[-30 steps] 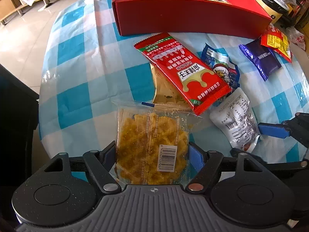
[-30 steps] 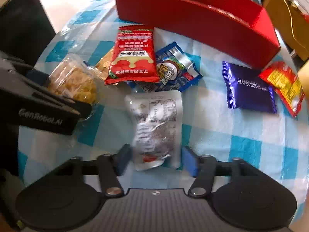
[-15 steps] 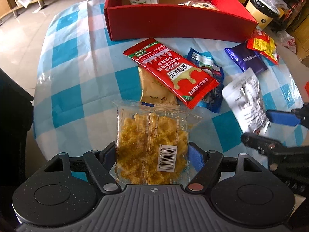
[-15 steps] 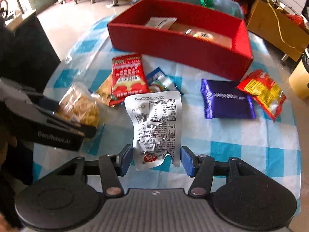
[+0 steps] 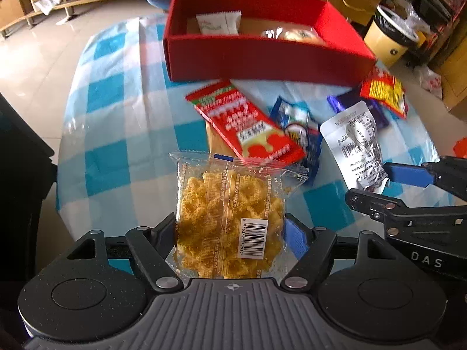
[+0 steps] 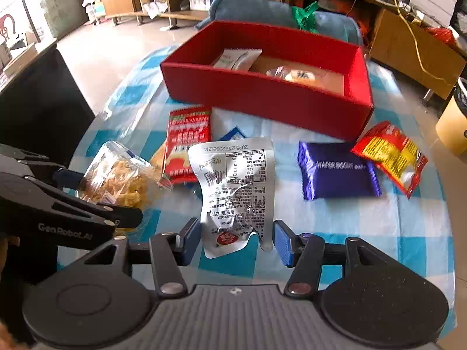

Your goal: Organize snacks

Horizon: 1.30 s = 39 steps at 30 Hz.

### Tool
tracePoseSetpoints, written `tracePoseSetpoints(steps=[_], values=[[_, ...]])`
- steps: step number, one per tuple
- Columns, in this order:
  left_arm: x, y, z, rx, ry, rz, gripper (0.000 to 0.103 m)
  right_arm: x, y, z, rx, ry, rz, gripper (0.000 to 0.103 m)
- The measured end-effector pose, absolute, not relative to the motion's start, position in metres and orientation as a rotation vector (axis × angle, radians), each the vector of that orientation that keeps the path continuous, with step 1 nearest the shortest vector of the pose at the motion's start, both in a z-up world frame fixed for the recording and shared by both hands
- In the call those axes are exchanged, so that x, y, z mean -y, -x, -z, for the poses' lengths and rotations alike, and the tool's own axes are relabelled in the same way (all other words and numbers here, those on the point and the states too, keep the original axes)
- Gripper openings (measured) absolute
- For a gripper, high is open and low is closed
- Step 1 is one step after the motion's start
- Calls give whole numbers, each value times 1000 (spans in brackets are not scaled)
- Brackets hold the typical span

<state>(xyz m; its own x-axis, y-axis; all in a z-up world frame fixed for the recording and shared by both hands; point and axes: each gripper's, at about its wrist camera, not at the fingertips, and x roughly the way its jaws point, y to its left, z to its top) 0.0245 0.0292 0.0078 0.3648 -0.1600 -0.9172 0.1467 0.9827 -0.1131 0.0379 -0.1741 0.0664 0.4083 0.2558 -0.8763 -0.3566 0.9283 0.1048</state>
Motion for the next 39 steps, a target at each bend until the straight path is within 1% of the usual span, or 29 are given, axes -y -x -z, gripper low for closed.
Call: tracePoseSetpoints(steps=[8, 19, 31, 39], values=[[-23, -42, -26, -1122, 22, 187, 80, 179, -59, -80, -1020, 77, -373, 48], [-6, -96, -56, -1029, 3, 150, 80, 193, -105, -98, -943, 32, -335, 48], [13, -156, -67, -990, -18, 115, 80, 203, -171, -105, -907, 22, -294, 48], [22, -190, -63, -987, -23, 85, 79, 202, -210, -103, -900, 37, -277, 48]])
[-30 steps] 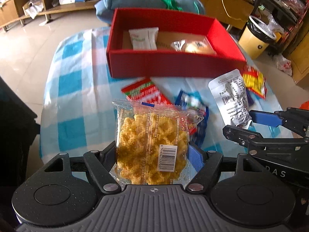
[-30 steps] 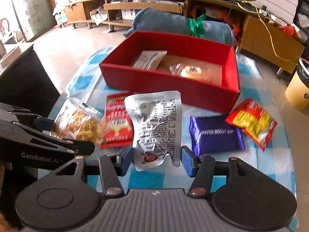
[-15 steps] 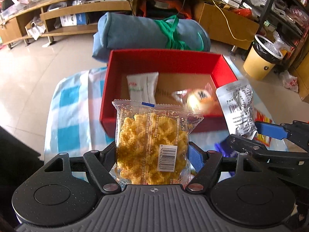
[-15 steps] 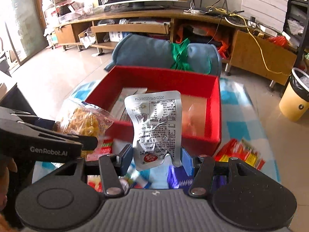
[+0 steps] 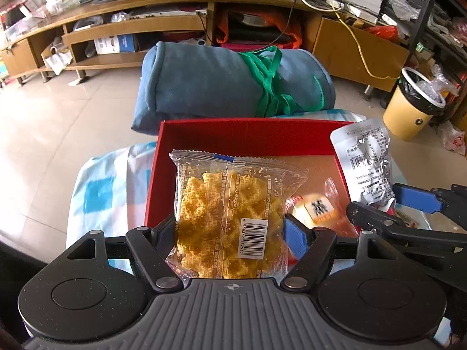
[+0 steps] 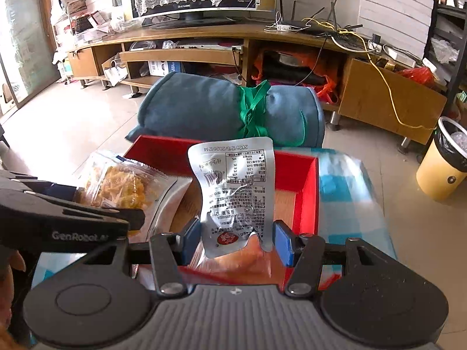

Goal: Organize snacks
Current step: 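Lower the waffle bag into the box with the left tool while the right tool releases the foil packet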

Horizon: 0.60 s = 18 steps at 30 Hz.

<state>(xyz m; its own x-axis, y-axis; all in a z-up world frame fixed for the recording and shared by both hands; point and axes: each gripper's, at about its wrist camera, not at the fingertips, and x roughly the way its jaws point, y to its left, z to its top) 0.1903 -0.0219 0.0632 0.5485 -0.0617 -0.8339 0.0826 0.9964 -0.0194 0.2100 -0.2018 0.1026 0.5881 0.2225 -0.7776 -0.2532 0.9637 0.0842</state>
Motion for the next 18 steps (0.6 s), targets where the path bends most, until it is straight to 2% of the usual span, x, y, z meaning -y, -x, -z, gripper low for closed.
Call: tracePoseSetpoints(steps=[18], values=[[26, -235, -29, -1061, -50, 8, 79, 193, -262, -58, -997, 52, -267, 48]])
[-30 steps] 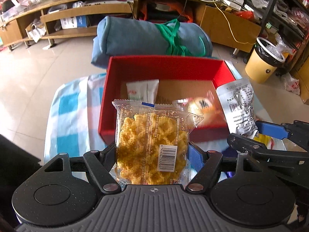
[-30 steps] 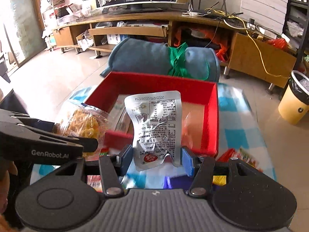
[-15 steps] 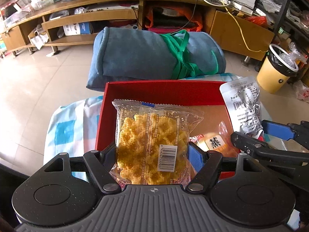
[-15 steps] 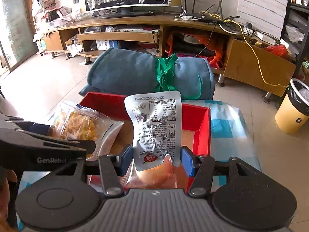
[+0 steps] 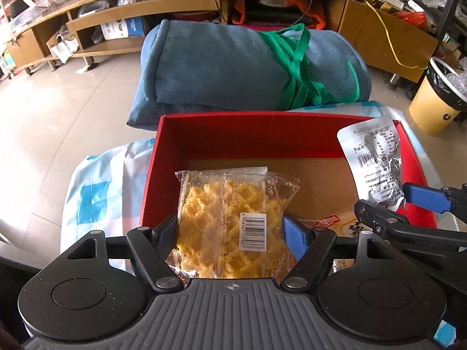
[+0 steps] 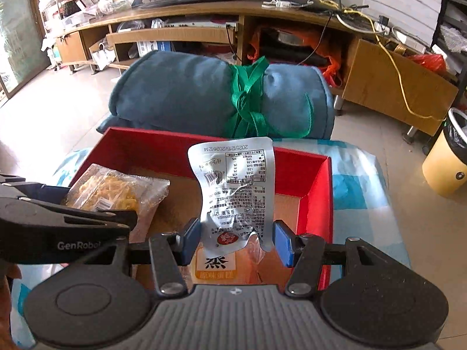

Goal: Organize snacks
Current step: 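Lower the waffle bag into the box with the left tool while the right tool releases the foil packet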

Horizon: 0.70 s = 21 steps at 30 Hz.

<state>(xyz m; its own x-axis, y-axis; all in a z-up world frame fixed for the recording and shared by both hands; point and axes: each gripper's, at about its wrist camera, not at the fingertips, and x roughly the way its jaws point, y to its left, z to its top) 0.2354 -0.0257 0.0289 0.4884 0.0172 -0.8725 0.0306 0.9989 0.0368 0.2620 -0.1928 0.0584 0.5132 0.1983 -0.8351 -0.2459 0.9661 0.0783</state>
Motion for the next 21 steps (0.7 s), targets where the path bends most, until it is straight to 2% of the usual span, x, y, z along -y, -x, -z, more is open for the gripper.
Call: tracePoseSetpoints(steps=[21], values=[[26, -246, -7, -1103, -62, -40, 80, 187, -276, -30, -1060, 61, -266, 49]])
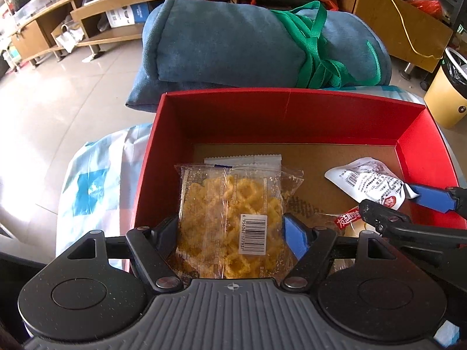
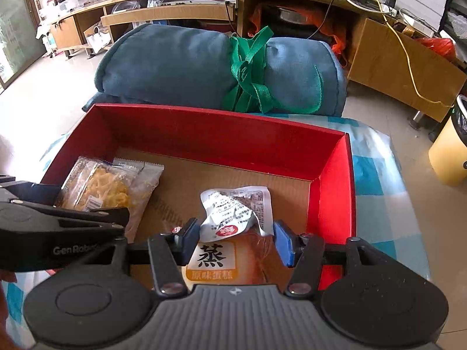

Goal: Organize snacks
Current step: 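Lower the waffle bag into the box with the left tool while the right tool releases the foil packet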

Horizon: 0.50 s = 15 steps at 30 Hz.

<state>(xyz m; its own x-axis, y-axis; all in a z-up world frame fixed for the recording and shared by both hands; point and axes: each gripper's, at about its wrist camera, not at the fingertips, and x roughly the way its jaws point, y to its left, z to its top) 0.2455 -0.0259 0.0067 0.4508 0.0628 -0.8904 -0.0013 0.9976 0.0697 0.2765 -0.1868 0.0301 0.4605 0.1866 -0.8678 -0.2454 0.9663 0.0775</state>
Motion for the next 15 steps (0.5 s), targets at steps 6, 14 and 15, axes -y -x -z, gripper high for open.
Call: tracePoseSetpoints(steps=[6, 14, 15], values=[[27, -244, -8, -1091, -86, -45, 83, 187, -275, -31, -1055, 74, -261, 49], [27, -241, -10, -1090, -93, -42, 84, 186, -272, -34, -1055, 90, -260, 49], [27, -240, -11, -1089, -95, -42, 85, 186, -271, -35, -1055, 90, -258, 49]])
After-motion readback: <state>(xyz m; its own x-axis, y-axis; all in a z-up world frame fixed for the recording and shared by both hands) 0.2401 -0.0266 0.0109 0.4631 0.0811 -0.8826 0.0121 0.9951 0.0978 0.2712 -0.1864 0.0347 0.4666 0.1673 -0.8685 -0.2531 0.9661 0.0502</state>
